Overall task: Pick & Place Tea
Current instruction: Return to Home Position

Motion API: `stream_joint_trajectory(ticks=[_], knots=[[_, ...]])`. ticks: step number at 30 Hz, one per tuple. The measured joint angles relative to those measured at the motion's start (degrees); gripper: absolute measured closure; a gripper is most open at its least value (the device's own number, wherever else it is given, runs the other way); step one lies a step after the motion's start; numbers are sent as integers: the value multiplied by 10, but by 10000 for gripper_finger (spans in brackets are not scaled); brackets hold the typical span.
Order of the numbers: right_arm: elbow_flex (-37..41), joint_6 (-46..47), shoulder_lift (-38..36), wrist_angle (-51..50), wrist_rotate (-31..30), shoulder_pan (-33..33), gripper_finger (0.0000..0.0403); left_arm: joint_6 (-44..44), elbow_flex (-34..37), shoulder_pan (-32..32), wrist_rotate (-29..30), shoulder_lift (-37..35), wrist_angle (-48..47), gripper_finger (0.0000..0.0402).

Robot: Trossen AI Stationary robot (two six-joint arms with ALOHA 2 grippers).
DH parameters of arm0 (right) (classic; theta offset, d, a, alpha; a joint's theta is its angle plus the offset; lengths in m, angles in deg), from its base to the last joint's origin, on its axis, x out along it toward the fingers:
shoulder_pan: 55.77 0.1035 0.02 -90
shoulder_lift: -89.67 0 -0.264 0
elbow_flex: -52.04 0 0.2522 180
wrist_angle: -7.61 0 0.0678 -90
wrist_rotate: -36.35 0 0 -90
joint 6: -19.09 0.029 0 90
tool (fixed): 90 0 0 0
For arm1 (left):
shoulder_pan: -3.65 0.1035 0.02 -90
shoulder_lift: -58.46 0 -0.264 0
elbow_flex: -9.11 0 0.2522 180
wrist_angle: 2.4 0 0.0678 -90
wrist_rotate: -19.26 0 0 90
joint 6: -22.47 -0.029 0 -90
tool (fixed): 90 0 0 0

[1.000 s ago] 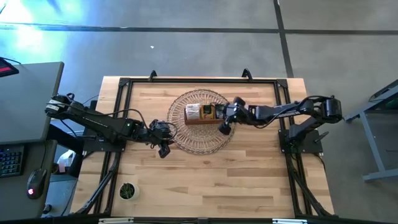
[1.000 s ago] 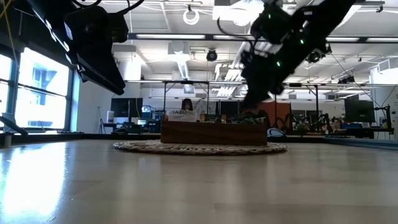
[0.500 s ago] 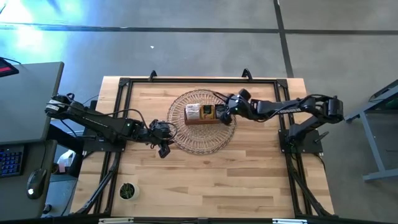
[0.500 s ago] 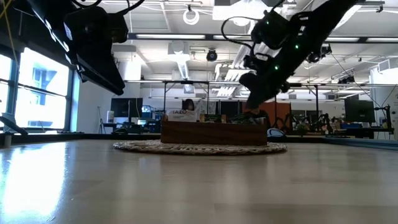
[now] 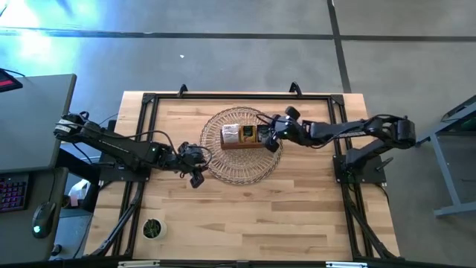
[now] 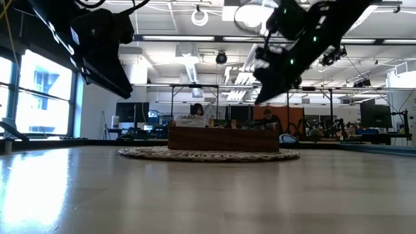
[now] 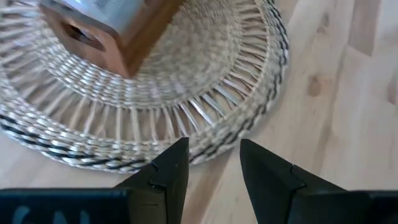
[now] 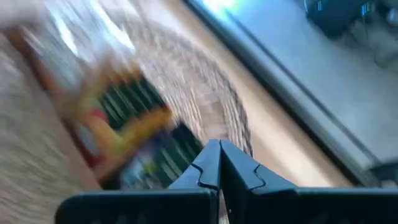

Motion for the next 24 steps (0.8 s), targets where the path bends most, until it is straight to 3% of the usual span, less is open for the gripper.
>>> stream_joint_trajectory(ticks=[5,8,14,18,24], knots=[[-16,-16,-83,-10,11,30,403,-23,0,0,28,0,-13,259],[-17,-30,-147,-35,11,58,402,-39,0,0,-2,0,-20,259],[-17,-42,-265,-138,9,131,402,27,-17,0,-27,-6,-46,259],[-6,-11,-330,-199,-5,179,402,23,-35,-2,9,-67,-50,259],[83,-7,-450,-148,-45,236,402,-44,-31,-30,56,-221,-63,259]])
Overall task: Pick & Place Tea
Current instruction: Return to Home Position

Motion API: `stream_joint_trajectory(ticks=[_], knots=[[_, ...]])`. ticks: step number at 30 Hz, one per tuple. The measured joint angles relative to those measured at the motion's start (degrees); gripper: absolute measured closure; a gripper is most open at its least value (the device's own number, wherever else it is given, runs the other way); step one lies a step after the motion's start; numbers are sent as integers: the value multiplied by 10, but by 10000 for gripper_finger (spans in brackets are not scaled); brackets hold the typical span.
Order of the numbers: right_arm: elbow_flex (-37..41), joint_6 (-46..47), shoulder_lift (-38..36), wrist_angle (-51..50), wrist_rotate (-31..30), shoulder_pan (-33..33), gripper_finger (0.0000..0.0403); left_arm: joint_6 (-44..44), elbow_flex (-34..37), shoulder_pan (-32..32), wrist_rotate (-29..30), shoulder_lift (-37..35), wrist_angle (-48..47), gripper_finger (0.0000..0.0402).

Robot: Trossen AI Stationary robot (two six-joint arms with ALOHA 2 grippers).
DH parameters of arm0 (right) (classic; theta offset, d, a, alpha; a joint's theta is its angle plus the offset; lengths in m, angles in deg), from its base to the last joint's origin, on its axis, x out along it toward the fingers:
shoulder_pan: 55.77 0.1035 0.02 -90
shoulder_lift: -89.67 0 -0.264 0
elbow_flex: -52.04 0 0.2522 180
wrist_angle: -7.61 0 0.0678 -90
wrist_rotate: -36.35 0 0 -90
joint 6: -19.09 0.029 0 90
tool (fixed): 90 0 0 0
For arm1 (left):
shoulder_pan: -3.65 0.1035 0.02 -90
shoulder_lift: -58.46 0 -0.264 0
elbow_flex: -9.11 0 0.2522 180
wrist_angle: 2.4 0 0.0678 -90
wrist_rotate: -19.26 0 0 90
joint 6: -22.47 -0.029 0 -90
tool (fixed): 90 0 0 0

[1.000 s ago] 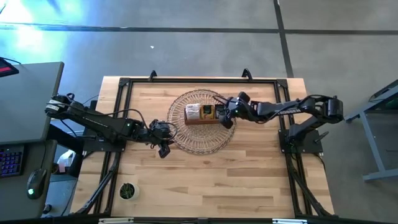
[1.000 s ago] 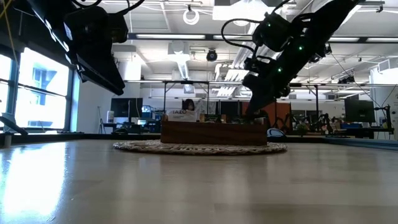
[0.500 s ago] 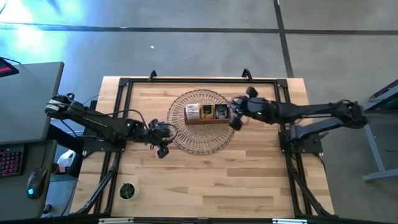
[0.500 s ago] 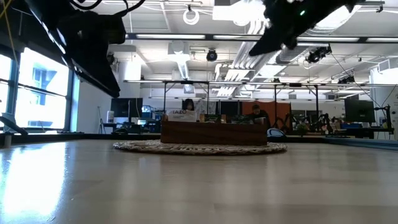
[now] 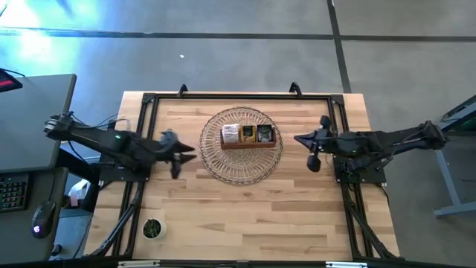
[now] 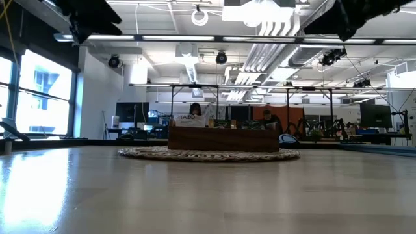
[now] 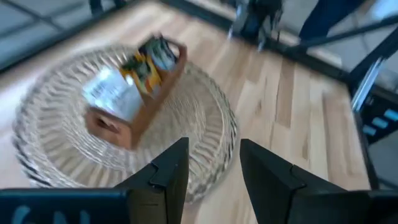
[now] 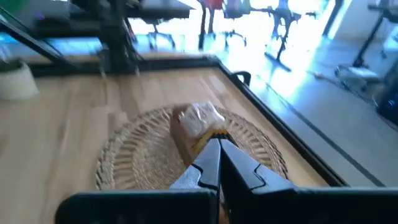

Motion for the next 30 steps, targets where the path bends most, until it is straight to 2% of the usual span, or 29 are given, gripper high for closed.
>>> stream_joint_trajectory(ticks=[3,6,12,18,23,30], knots=[[57,-30,-63,51,9,15,403,-20,30,-15,36,-87,-11,259],[121,-60,-125,109,42,19,402,-38,84,-20,67,-153,21,259],[211,-115,-239,204,74,17,402,-99,213,-19,63,-235,152,259],[261,-116,-322,194,140,17,402,-111,335,-19,48,-271,302,259],[290,-109,-369,183,115,17,402,-123,377,-19,39,-297,348,259],[298,-61,-370,123,75,17,402,-152,378,-19,40,-306,339,259]])
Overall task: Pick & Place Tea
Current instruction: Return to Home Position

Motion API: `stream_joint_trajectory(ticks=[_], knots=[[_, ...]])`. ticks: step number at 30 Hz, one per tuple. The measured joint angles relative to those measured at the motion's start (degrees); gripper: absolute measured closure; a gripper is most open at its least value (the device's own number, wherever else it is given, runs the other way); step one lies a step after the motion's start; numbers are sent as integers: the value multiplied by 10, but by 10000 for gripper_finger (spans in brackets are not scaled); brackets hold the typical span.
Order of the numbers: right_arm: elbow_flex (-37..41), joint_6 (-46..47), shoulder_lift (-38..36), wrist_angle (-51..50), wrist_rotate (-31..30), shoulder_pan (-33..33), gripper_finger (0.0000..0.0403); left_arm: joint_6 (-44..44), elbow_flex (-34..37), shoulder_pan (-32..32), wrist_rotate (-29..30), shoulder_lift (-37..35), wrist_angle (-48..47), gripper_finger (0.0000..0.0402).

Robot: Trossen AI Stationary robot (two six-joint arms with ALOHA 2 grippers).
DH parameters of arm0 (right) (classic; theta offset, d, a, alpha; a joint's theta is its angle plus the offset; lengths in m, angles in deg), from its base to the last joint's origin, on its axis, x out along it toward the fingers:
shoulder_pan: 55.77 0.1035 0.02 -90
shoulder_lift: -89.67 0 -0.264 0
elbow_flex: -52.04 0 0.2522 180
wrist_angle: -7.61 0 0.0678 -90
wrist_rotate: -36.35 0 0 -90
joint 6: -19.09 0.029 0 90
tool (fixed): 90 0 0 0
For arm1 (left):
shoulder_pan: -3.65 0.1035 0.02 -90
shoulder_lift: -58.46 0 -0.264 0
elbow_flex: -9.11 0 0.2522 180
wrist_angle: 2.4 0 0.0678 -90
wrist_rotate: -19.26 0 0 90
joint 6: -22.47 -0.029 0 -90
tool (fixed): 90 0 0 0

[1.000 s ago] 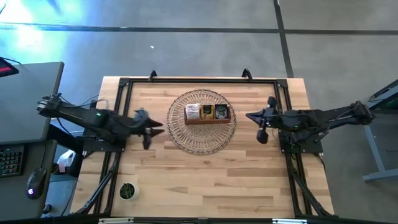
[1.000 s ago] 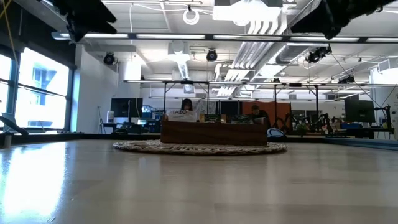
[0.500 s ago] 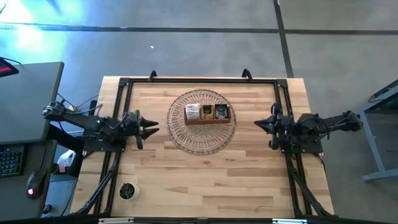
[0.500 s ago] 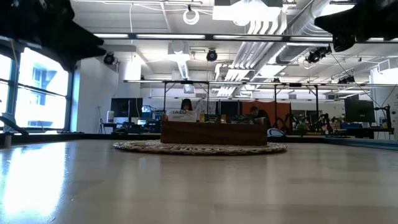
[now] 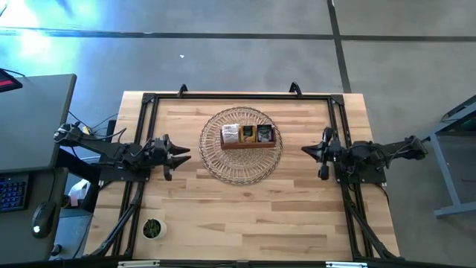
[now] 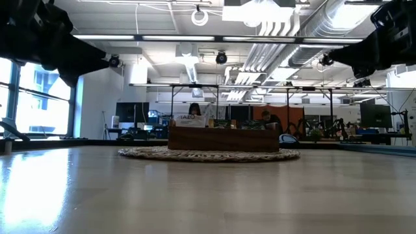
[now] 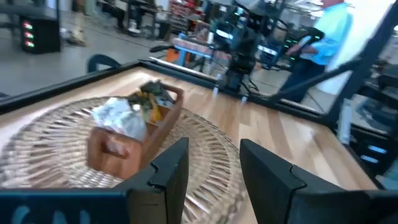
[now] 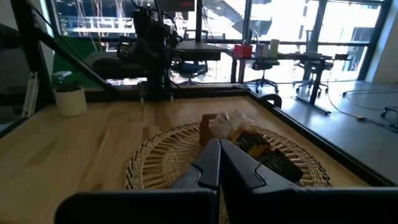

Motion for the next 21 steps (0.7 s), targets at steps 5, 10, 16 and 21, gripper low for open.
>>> stream_joint_trajectory(ticks=[5,10,16,21], knots=[[0,31,0,-27,-17,0,402,-5,19,0,1,1,18,259],[0,22,0,-39,-22,0,402,-57,21,0,-35,1,23,259],[-1,29,0,-51,-29,0,402,-74,21,0,-40,1,7,259],[-1,20,1,-52,-46,0,402,-72,22,0,-40,1,-14,259]])
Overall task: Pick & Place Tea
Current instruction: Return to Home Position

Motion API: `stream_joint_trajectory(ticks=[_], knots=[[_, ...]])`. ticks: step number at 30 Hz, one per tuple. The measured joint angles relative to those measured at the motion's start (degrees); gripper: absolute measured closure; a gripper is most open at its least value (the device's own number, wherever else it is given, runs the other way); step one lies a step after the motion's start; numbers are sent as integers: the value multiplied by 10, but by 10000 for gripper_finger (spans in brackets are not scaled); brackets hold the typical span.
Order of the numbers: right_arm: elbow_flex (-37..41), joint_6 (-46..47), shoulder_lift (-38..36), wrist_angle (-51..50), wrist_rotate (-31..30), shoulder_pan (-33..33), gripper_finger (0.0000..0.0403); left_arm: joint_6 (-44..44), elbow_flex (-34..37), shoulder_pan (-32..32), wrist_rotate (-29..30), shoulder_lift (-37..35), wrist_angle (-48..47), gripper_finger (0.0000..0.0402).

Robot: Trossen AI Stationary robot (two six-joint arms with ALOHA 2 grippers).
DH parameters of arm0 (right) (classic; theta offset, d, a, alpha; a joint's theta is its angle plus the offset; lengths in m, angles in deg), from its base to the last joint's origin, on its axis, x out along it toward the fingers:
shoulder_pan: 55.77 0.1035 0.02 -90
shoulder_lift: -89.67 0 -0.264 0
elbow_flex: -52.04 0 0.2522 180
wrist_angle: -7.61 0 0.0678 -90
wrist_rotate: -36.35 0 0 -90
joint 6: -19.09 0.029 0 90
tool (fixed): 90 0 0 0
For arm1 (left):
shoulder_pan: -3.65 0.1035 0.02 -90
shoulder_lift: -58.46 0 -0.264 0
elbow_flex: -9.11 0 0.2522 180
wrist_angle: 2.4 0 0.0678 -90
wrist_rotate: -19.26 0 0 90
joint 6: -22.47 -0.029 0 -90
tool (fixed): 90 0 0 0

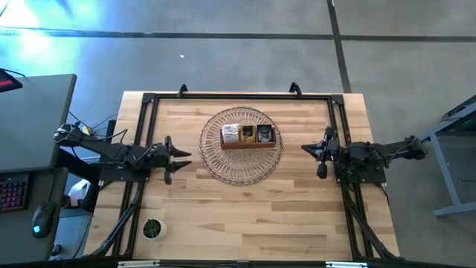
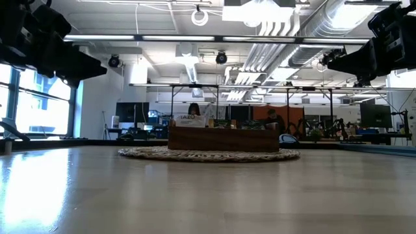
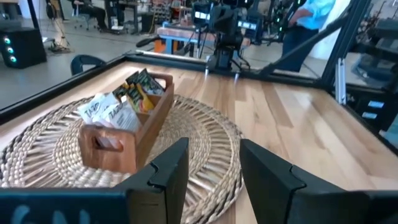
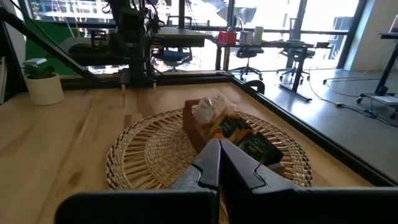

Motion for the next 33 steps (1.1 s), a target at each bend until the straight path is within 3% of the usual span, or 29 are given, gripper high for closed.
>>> stream_joint_trajectory(ticks=[33], knots=[[0,-2,0,0,4,0,402,1,1,0,-2,0,-21,259]])
